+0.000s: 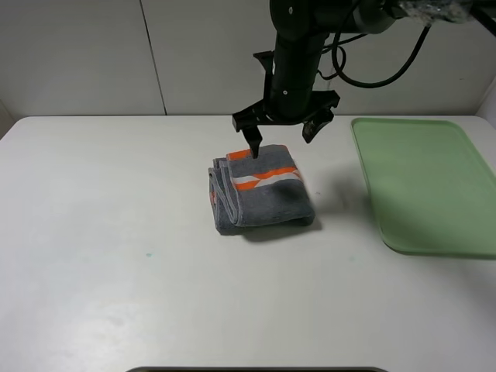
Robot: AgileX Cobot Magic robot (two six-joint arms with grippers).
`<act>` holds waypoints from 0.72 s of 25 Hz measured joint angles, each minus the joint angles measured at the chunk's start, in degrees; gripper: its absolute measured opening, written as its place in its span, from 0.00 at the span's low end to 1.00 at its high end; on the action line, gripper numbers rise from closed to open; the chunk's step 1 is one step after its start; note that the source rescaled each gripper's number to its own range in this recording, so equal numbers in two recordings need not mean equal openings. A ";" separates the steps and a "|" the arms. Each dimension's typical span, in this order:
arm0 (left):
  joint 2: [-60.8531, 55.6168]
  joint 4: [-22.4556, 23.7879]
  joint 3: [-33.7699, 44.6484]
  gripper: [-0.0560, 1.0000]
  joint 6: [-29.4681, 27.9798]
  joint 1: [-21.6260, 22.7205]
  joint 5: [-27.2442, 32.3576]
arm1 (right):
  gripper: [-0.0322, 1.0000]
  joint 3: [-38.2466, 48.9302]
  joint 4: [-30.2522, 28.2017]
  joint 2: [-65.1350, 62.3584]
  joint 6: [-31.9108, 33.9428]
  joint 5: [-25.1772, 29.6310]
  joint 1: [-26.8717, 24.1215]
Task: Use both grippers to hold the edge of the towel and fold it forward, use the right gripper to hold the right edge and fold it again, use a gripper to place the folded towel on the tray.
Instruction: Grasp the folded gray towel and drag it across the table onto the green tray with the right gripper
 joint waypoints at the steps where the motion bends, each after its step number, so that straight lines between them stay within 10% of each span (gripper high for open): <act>1: 0.00 0.00 0.00 1.00 0.00 0.00 0.00 | 1.00 0.00 0.00 0.00 0.00 0.00 0.00; 18: 0.00 0.00 0.00 1.00 0.00 0.00 0.00 | 1.00 0.00 1.11 8.02 -2.53 0.93 -4.74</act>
